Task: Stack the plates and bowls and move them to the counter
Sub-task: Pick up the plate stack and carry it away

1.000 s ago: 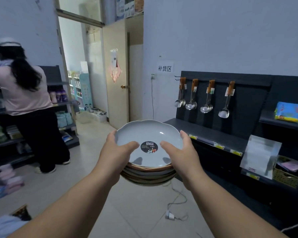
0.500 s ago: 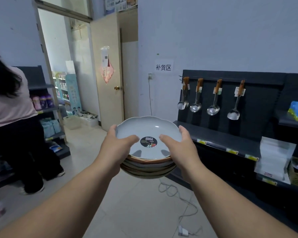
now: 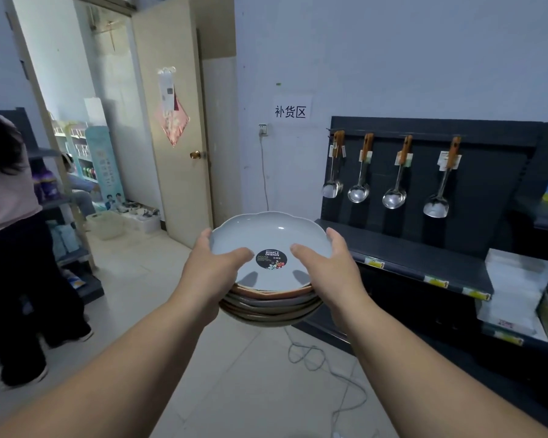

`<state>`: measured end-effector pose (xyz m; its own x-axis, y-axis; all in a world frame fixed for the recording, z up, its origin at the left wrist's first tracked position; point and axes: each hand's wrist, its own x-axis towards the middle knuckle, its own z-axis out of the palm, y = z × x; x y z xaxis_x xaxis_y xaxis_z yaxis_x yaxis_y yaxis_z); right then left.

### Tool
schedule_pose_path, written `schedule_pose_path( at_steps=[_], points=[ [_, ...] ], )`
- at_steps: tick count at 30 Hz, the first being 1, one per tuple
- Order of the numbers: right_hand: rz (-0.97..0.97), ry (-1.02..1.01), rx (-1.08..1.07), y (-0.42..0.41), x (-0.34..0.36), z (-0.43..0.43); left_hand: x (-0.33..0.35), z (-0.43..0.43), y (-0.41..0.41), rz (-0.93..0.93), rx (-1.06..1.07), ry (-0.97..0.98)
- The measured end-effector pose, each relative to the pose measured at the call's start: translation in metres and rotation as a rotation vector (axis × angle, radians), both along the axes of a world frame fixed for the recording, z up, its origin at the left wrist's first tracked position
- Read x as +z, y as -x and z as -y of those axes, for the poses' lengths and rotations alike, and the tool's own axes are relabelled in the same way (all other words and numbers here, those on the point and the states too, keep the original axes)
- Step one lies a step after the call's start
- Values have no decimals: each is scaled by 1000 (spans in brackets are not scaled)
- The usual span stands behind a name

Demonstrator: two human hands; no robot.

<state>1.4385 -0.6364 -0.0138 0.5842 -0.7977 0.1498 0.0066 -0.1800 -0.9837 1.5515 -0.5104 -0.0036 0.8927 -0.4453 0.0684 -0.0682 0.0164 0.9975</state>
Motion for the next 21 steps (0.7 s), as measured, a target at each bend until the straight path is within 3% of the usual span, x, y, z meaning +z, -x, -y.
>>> schedule_pose_path(
  at_steps=[12, 21],
  points=[
    [-17, -6, -52, -93, -2, 181, -3, 182, -100, 4, -50, -13],
    [-48, -29, -108, -157, -16, 265, -15, 272, -169, -18, -88, -36]
  ],
)
